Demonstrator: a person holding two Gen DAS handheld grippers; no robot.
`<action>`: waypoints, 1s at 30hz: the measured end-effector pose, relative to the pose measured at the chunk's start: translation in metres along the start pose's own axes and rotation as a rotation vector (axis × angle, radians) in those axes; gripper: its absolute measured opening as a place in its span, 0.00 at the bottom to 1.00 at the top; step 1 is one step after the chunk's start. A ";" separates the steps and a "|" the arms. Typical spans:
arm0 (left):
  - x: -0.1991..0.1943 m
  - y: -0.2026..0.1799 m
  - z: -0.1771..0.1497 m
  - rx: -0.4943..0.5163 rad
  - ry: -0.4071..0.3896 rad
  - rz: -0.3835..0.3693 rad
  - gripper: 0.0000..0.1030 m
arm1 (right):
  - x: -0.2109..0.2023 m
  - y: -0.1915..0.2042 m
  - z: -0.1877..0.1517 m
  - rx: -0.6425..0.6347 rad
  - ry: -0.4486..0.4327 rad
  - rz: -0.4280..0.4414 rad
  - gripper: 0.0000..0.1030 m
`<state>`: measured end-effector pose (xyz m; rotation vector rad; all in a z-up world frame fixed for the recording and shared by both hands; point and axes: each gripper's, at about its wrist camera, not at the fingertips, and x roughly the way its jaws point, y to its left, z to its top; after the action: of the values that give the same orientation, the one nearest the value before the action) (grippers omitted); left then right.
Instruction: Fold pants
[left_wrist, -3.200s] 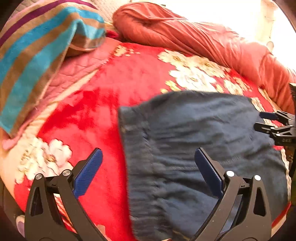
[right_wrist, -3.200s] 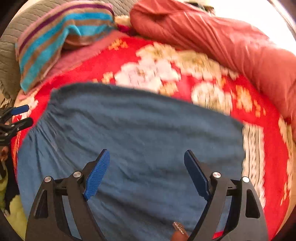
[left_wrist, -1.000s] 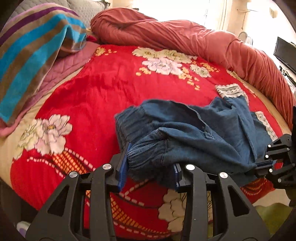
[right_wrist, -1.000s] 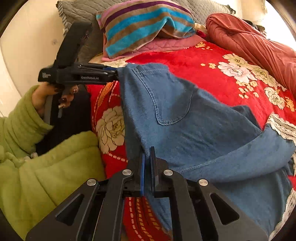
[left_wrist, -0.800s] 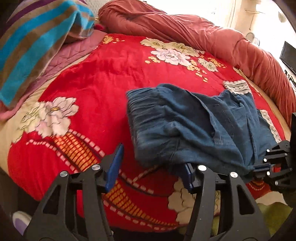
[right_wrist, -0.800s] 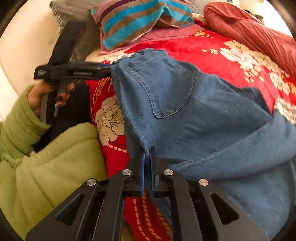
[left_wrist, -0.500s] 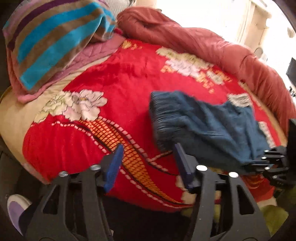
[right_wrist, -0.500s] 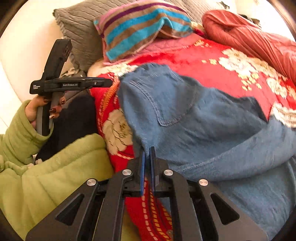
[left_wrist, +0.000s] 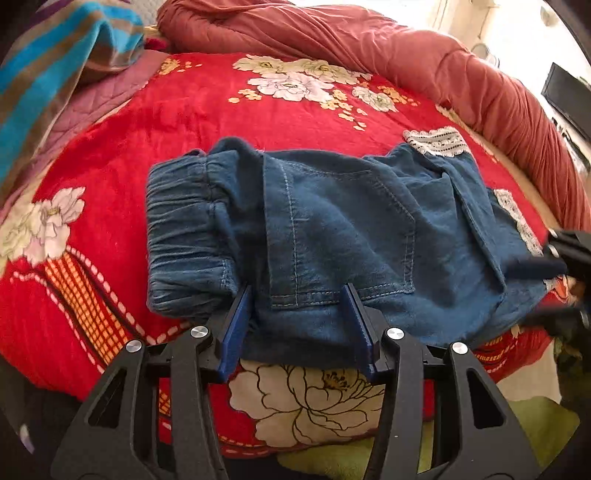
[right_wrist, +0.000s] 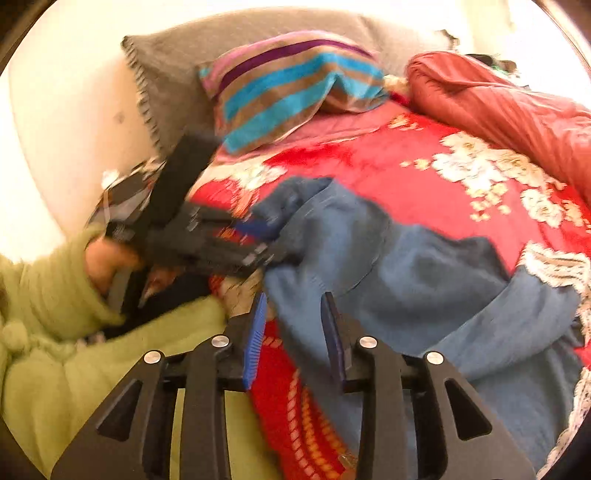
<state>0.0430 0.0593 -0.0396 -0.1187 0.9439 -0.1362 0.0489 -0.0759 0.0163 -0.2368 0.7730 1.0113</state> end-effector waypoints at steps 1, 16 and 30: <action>-0.002 0.000 -0.001 0.005 -0.004 0.004 0.40 | 0.009 -0.002 0.002 0.016 0.021 -0.016 0.29; -0.025 -0.011 -0.007 0.018 -0.080 0.047 0.40 | -0.016 -0.045 -0.002 0.176 0.010 -0.106 0.42; -0.036 -0.077 0.022 0.100 -0.050 -0.127 0.53 | -0.044 -0.150 0.024 0.288 -0.037 -0.406 0.56</action>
<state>0.0353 -0.0093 0.0148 -0.0889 0.8784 -0.2965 0.1719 -0.1732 0.0390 -0.1185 0.7873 0.5126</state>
